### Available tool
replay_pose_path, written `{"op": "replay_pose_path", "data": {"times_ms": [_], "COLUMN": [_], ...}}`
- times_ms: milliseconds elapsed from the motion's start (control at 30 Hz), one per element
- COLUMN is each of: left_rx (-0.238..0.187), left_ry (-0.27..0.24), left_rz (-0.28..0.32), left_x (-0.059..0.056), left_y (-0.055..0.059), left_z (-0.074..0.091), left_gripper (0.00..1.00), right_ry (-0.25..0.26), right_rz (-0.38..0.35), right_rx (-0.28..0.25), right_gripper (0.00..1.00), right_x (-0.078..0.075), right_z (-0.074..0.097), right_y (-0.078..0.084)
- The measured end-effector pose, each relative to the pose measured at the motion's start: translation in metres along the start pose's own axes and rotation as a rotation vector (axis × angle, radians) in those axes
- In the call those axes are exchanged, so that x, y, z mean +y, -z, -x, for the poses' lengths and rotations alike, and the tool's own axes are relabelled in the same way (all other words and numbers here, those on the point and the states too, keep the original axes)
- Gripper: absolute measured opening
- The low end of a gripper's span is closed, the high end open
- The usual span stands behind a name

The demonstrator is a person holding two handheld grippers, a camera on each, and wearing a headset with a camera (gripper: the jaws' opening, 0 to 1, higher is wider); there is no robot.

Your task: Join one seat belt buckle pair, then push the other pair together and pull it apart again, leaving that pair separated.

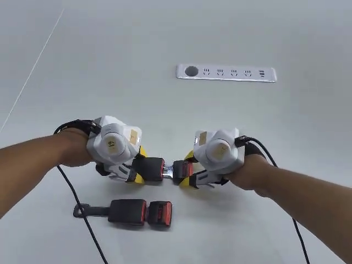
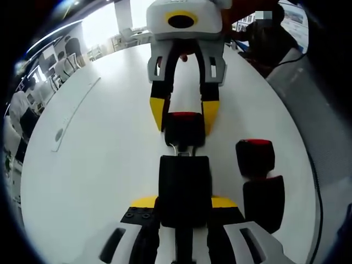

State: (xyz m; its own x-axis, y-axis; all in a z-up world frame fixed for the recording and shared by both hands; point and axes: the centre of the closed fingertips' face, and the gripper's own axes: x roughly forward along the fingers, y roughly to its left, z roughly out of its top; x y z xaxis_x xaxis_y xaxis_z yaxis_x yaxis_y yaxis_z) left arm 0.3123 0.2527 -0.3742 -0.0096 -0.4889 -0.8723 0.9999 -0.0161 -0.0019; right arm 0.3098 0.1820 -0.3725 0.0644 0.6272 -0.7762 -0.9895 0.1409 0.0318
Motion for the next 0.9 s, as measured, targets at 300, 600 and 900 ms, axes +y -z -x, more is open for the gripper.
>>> {"op": "replay_pose_path", "data": {"times_ms": [300, 600, 900], "left_rx": [0.012, 0.023, 0.025], "left_ry": [0.004, 0.002, 0.001], "left_rz": [-0.004, 0.001, 0.0], "left_x": [0.003, 0.004, 0.003], "left_y": [0.002, -0.001, -0.002], "left_z": [-0.002, -0.003, -0.002], "left_gripper": [0.33, 0.33, 0.34], "right_ry": [-0.008, 0.005, 0.008], "right_rz": [0.001, 0.005, 0.012], "right_rx": [0.013, 0.042, 0.066], "right_gripper": [0.33, 0.33, 0.34], "right_x": [0.0, -0.002, -0.001], "right_z": [-0.009, -0.01, -0.011], "right_y": [-0.012, -0.011, -0.011]}}
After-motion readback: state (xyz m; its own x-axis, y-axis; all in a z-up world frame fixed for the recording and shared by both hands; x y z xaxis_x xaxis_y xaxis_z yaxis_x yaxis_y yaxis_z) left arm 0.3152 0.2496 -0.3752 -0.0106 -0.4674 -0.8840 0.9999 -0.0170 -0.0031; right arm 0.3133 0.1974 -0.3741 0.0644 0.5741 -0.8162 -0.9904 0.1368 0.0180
